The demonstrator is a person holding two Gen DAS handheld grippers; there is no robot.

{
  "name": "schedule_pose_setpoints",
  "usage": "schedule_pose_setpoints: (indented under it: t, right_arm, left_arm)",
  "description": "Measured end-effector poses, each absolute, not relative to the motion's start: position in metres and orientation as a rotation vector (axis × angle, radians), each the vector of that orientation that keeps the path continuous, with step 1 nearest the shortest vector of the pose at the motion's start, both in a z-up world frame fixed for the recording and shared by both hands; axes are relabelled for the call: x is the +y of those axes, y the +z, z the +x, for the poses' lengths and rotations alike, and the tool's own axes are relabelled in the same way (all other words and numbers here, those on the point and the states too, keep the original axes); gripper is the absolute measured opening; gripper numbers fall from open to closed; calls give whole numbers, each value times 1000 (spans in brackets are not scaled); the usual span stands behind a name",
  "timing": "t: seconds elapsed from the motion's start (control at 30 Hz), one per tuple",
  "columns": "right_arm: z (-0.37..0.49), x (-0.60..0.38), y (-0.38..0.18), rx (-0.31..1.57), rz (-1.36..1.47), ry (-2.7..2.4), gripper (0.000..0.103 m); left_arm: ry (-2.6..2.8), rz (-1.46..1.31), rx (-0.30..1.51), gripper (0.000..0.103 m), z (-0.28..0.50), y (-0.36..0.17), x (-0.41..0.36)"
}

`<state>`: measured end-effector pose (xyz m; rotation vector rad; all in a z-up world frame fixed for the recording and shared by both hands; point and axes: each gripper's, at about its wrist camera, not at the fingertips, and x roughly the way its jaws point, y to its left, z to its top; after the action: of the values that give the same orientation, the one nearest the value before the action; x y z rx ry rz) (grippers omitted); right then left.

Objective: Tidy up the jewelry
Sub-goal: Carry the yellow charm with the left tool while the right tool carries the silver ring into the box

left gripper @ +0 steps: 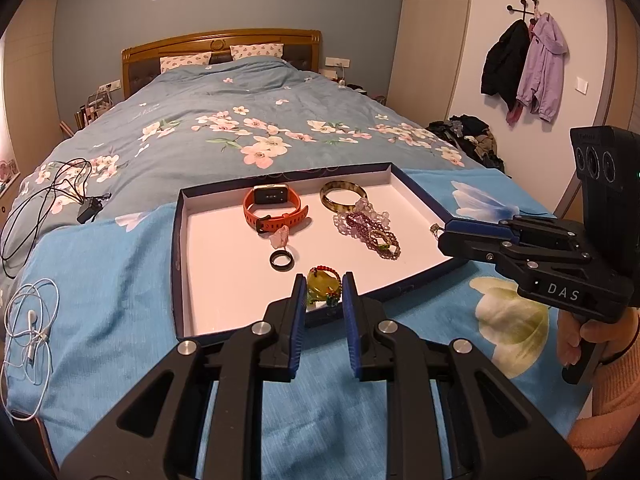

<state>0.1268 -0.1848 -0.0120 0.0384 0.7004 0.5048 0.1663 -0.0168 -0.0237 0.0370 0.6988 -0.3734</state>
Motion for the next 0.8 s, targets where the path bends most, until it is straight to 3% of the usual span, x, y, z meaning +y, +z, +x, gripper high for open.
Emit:
schedule_pose_setpoints:
  t: [0.8]
  right_arm:
    - [162, -182, -25, 740, 49, 476, 16]
  left_arm:
    - [-354, 37, 708, 18, 194, -31, -19]
